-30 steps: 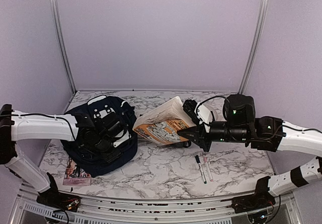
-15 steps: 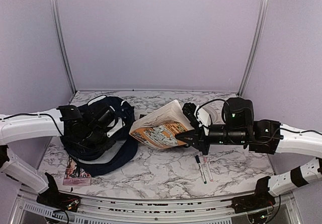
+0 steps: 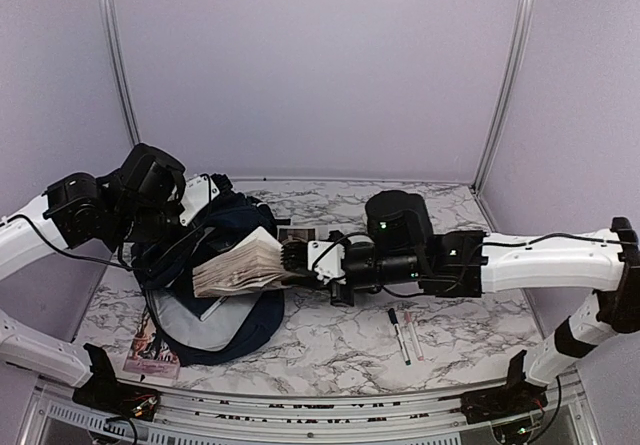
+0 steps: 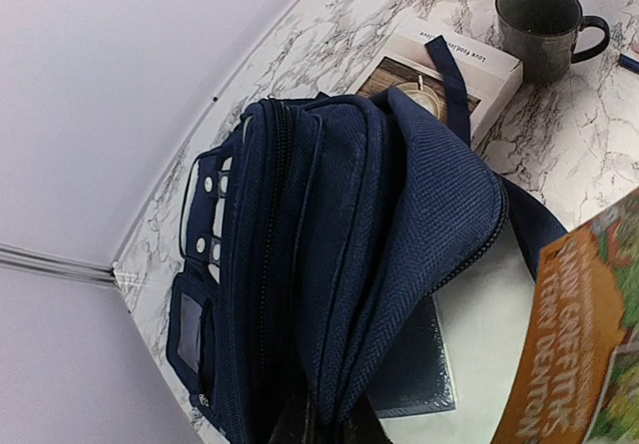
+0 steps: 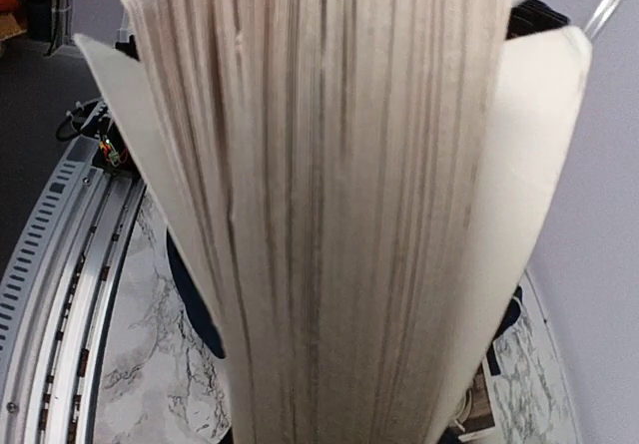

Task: Pack the student bag
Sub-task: Place the book in the largest pocket of the bag.

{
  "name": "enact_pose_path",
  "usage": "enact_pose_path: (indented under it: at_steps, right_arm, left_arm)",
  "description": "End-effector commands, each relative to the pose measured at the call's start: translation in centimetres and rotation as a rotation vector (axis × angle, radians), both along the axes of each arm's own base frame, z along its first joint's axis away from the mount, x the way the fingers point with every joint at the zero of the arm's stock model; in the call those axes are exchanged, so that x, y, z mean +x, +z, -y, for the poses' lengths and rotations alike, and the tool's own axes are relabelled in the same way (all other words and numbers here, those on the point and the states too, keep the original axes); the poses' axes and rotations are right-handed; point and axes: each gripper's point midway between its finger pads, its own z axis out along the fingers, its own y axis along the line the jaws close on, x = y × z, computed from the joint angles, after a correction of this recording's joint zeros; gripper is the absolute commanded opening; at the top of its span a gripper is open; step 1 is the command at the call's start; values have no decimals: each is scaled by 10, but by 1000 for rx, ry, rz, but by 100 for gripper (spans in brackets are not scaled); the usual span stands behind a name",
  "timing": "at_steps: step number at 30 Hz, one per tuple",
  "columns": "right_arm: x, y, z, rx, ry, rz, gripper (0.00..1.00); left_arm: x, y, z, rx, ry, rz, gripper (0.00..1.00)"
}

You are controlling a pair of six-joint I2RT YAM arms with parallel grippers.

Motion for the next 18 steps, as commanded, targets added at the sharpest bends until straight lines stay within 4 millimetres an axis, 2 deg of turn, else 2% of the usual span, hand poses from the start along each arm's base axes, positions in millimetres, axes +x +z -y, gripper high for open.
enact_pose_path:
  at_steps: [1,5,7,9,10,14,17,18]
  right_arm:
    - [10,23,-56,23,138,483,0]
    - [49,-7,-88,-74,97,715,0]
    - [68,-15,-102,-96,67,807,0]
    - [87,-15,-117,-100,29,881,0]
    - [99,-27,-125,-134,15,905,0]
    - [150,-47,-142,-222,-72,971,0]
    - [182,-74,-147,-316,-115,992,0]
    - [189,-81,-149,-337,-140,1001,5]
  left_arm:
    - [14,69,12,-98,-44,180,0]
    - [16,80,7,-115,-48,197,0]
    - [18,83,5,-117,-49,203,0]
    - [19,84,4,-117,-50,204,0]
    - [20,84,4,-120,-53,202,0]
    - [23,88,4,-148,-57,201,0]
    - [25,87,2,-158,-55,198,0]
    - [27,86,1,-160,-53,196,0]
